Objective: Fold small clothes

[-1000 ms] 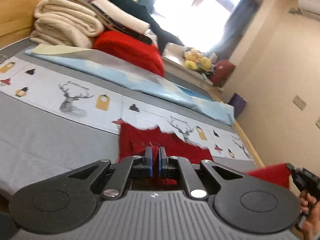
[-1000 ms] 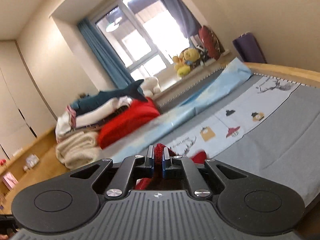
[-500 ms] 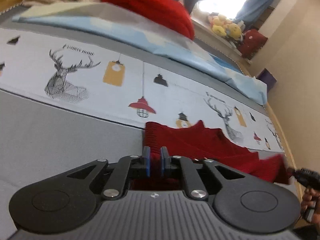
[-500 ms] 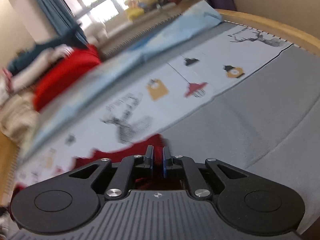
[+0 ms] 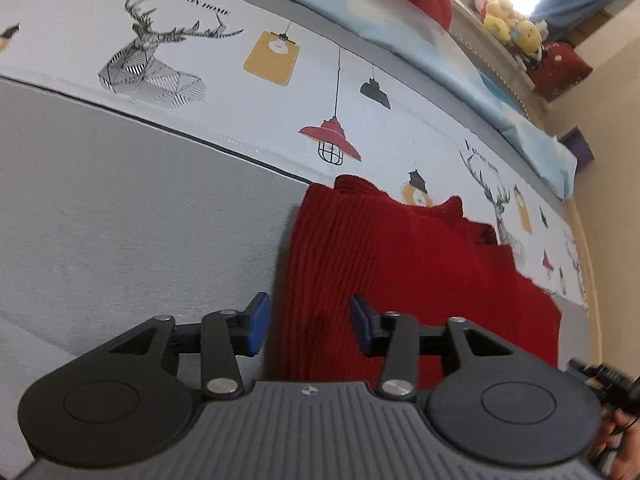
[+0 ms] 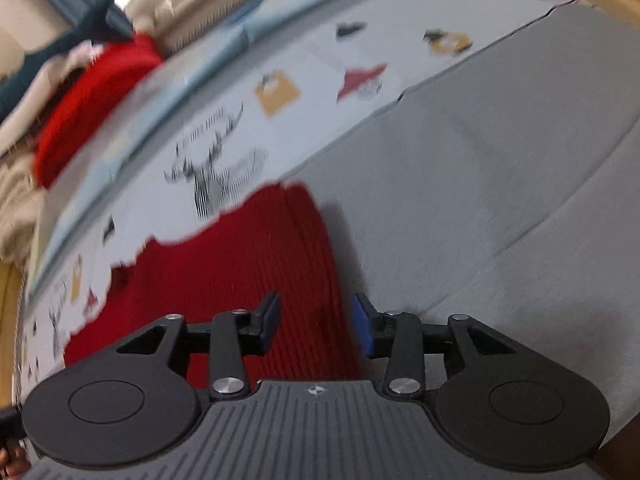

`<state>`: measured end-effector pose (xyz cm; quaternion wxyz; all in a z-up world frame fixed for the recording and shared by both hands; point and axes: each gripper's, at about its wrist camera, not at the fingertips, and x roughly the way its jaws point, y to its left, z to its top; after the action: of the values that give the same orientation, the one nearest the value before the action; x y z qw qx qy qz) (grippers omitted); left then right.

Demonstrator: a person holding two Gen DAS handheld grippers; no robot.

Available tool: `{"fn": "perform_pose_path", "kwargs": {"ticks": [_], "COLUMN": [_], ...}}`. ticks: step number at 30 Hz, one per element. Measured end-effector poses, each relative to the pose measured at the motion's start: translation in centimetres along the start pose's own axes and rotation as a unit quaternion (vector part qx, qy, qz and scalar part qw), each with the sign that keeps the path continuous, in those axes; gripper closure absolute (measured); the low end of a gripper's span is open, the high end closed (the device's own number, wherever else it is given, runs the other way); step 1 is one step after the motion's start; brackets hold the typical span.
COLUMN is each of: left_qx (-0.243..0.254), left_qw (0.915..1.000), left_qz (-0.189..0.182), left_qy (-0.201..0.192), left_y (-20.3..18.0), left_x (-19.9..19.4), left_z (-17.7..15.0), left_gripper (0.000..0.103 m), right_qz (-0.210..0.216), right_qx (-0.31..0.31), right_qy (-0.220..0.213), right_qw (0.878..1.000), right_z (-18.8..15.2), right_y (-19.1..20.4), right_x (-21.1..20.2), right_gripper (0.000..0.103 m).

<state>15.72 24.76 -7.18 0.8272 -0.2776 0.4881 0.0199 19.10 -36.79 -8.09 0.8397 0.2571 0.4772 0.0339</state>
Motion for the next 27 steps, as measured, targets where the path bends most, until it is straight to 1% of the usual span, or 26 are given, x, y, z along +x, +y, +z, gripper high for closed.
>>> {"fn": "perform_pose_path", "kwargs": {"ticks": [2,5,8,9,10,11,12,13,14,15,16,17,18,19,20,21,22,24,25,26,27], "left_qx": [-0.01,-0.017,-0.025,-0.027,-0.027,-0.027,-0.025,-0.019,-0.009,0.008,0.022,0.035,0.046,0.053,0.055,0.056,0.062,0.083,0.091,0.091,0.085], "left_qw": [0.9999,0.9995,0.9991,0.999,0.999,0.999,0.999,0.9992,0.9993,0.9993,0.999,0.9987,0.998,0.9968,0.9943,0.991,0.9867,0.9761,0.9719,0.9698,0.9714], "left_qz": [0.004,0.024,0.025,0.025,0.024,0.022,0.022,0.021,0.023,0.031,0.036,0.036,0.035,0.029,0.013,0.0,-0.005,0.01,0.017,0.021,0.021], "left_qy": [0.005,0.014,0.024,0.026,0.027,0.029,0.03,0.03,0.028,0.02,0.013,-0.002,-0.025,-0.052,-0.09,-0.122,-0.15,-0.2,-0.217,-0.225,-0.221], "left_y": [-0.2,-0.4,-0.3,-0.3,-0.4,-0.5,-0.6,-0.8,-1.2,-1.5,-2.0,-2.3,-2.8,-3.1,-3.4,-3.7,-4.1,-4.9,-5.2,-5.2,-5.0], "left_x": [0.8,1.9,2.6,2.8,3.0,3.1,3.3,3.3,3.3,3.1,2.9,2.3,1.4,0.3,-1.1,-2.3,-3.3,-4.6,-4.9,-5.0,-4.8], "left_z": [0.2,0.5,0.7,0.7,0.8,0.8,0.8,0.7,0.7,0.7,0.6,0.6,0.6,0.5,0.5,0.5,0.3,0.0,-0.1,0.0,0.1], "left_gripper": [0.052,0.052,0.052,0.052,0.052,0.052,0.054,0.055,0.066,0.089,0.089,0.09,0.09,0.091,0.091,0.091,0.091,0.091,0.091,0.091,0.09], "right_qz": [-0.012,-0.023,-0.03,-0.031,-0.032,-0.031,-0.029,-0.033,-0.035,-0.034,-0.033,-0.032,-0.027,-0.015,0.001,0.017,0.031,0.035,0.029,0.026,0.022], "right_qx": [-0.012,-0.019,-0.025,-0.025,-0.024,-0.024,-0.027,-0.031,-0.036,-0.038,-0.042,-0.05,-0.057,-0.062,-0.063,-0.066,-0.074,-0.096,-0.101,-0.099,-0.089], "right_qy": [0.013,0.033,0.027,0.026,0.022,0.019,0.017,0.013,0.007,0.001,-0.013,-0.031,-0.049,-0.076,-0.11,-0.143,-0.177,-0.23,-0.25,-0.256,-0.248], "right_qw": [1.0,0.999,0.999,0.999,0.999,0.999,0.999,0.999,0.999,0.999,0.999,0.998,0.997,0.995,0.992,0.987,0.981,0.968,0.963,0.961,0.964], "right_z": [-0.2,-0.4,-0.4,-0.3,-0.2,-0.2,-0.2,-0.2,-0.2,-0.1,0.0,0.0,0.1,0.2,0.2,0.1,0.0,-0.3,-0.3,-0.2,0.1], "right_y": [0.7,1.3,1.8,1.8,1.9,1.9,1.9,1.9,1.9,1.9,2.0,2.3,2.6,2.9,3.3,3.8,4.3,5.2,5.5,5.5,5.3], "right_x": [1.0,2.3,2.7,2.7,2.6,2.5,2.3,2.1,1.9,1.7,1.3,0.6,-0.2,-1.3,-2.6,-3.8,-5.0,-6.6,-6.9,-6.9,-6.3], "right_gripper": [0.058,0.057,0.057,0.059,0.062,0.071,0.085,0.09,0.09,0.091,0.091,0.092,0.093,0.093,0.093,0.094,0.094,0.094,0.094,0.094,0.093]}}
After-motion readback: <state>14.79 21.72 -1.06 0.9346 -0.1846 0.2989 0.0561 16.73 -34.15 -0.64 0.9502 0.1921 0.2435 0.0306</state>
